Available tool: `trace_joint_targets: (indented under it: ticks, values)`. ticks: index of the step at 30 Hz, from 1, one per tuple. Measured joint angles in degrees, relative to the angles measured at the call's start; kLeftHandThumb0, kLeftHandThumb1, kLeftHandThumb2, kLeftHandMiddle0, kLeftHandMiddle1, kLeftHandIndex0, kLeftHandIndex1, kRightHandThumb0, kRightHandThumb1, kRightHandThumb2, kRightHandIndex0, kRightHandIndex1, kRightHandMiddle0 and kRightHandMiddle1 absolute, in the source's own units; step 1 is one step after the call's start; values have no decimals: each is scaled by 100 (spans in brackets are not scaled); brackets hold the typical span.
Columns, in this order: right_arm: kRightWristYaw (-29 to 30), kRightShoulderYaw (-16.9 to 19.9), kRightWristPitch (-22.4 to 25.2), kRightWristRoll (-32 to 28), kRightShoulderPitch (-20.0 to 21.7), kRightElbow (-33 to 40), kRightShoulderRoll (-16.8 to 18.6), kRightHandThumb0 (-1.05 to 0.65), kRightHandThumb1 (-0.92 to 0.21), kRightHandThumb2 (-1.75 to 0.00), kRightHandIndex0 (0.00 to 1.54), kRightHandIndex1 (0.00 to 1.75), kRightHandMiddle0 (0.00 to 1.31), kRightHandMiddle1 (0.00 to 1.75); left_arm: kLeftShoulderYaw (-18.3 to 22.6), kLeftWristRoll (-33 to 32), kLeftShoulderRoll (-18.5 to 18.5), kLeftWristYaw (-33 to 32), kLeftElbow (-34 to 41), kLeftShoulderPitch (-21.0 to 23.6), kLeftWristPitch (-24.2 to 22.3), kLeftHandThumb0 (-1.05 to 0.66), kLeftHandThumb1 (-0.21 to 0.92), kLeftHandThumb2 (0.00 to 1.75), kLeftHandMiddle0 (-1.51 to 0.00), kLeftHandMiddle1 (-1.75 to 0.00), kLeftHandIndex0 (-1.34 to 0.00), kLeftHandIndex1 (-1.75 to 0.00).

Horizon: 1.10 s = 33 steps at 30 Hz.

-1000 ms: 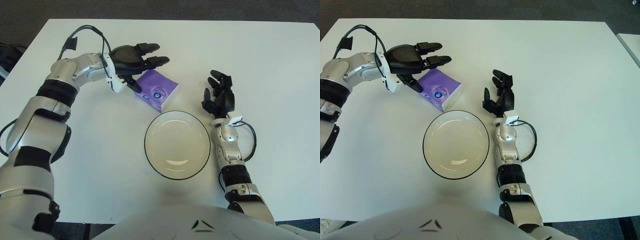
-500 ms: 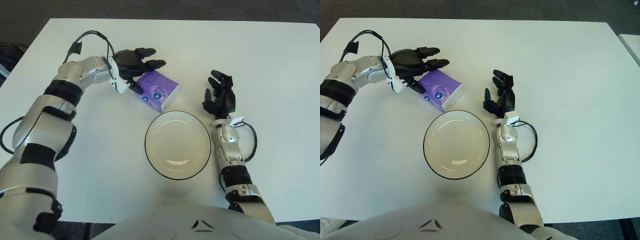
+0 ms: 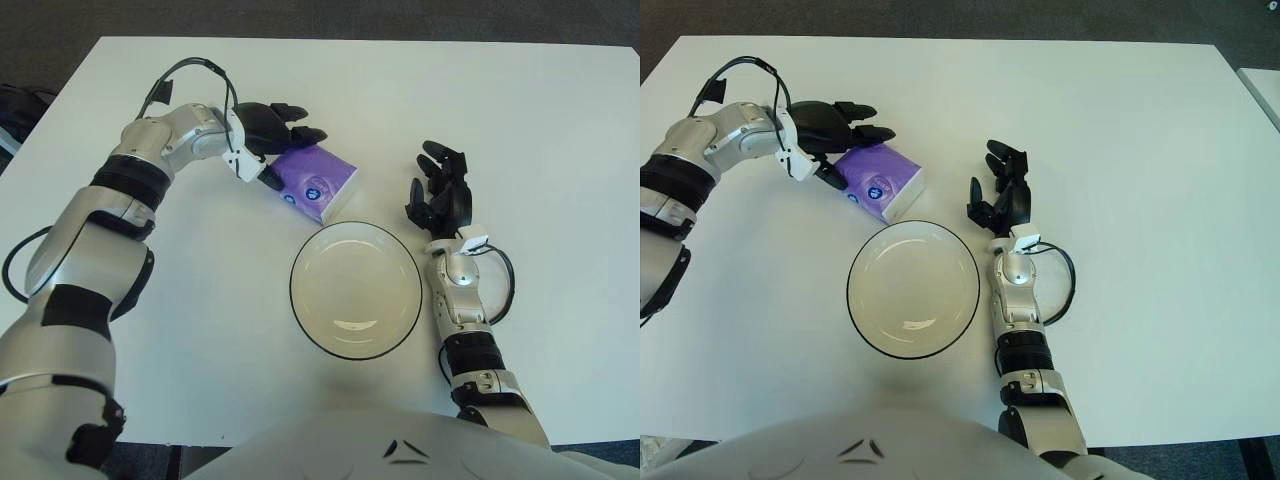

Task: Put the tissue paper into the plate.

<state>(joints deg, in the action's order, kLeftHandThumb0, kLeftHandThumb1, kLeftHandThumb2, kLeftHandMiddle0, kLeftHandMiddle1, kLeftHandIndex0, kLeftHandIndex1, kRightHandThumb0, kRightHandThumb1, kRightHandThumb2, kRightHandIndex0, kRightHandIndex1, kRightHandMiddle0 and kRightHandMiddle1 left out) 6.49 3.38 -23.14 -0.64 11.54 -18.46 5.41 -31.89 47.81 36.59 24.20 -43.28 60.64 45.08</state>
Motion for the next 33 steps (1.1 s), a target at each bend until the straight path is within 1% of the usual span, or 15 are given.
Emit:
trace_joint_targets:
  ticks: [7, 12, 19, 23, 28, 33]
  values:
    - [-10, 0, -2, -7, -7, 6, -1, -40, -69, -80, 40, 70, 0, 104, 15, -283, 106, 540, 301, -29, 60, -105, 92, 34, 0, 0, 0, 0]
    - [-48, 4, -9, -10, -9, 6, -2, -41, -69, -80, 40, 70, 0, 104, 39, -442, 235, 733, 541, -52, 157, -105, 92, 38, 0, 0, 0, 0]
    - [-54, 9, -24, -13, -14, 5, -1, -39, -68, -80, 40, 71, 0, 106, 133, -845, 449, 1051, 1063, -183, 339, -105, 92, 53, 0, 0, 0, 0]
    - [-53, 11, -22, -12, -14, 2, -1, -39, -68, -81, 40, 71, 0, 106, 214, -1050, 503, 1129, 1263, -264, 438, -105, 92, 56, 0, 0, 0, 0]
    - [-51, 10, -22, -12, -14, 2, 0, -40, -69, -81, 39, 72, 0, 106, 311, -1252, 556, 1154, 1486, -340, 564, -105, 92, 56, 0, 0, 0, 0]
    - [-50, 10, -20, -12, -11, -4, 3, -41, -69, -81, 39, 72, 0, 107, 437, -1367, 573, 1119, 1559, -392, 761, -105, 92, 55, 0, 0, 0, 0]
